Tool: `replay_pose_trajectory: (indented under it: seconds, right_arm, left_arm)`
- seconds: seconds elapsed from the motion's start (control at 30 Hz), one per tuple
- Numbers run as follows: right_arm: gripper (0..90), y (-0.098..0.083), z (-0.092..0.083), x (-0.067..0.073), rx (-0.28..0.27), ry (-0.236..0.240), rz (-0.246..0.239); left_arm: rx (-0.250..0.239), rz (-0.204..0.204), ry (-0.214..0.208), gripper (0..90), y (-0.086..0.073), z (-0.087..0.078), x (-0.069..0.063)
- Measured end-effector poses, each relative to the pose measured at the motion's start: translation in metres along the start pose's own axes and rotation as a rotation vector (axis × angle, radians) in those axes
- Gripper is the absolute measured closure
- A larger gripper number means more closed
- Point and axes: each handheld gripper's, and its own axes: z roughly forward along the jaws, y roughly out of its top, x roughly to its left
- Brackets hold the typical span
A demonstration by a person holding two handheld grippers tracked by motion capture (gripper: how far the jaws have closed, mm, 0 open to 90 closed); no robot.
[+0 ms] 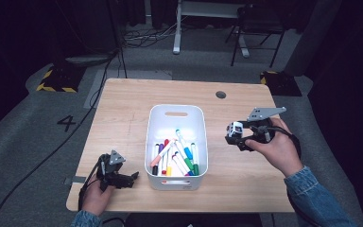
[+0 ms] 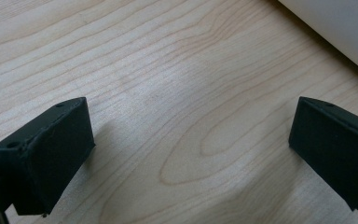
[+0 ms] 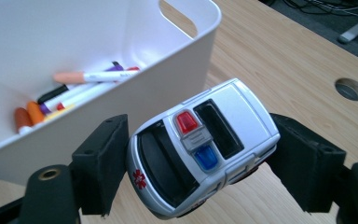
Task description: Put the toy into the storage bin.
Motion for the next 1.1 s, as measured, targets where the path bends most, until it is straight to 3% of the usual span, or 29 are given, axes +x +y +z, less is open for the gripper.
replay_pose_trajectory:
  seconds: [0.5,0.8,1.1]
  right_arm:
    - [24.3,0.04,0.011,0.04,-0.042,0.102,-0.07]
    - [24.3,0.05,0.028,0.057,-0.024,0.141,-0.111]
    - [24.3,0.049,0.047,0.069,0.033,0.165,-0.163]
  left_arm:
    - [0.001,0.0,0.0,0.0,0.0,0.0,0.0]
    - [0.001,0.0,0.0,0.1,0.0,0.0,0.0]
    - [0.001,0.001,0.0,0.1,0.0,0.0,0.0]
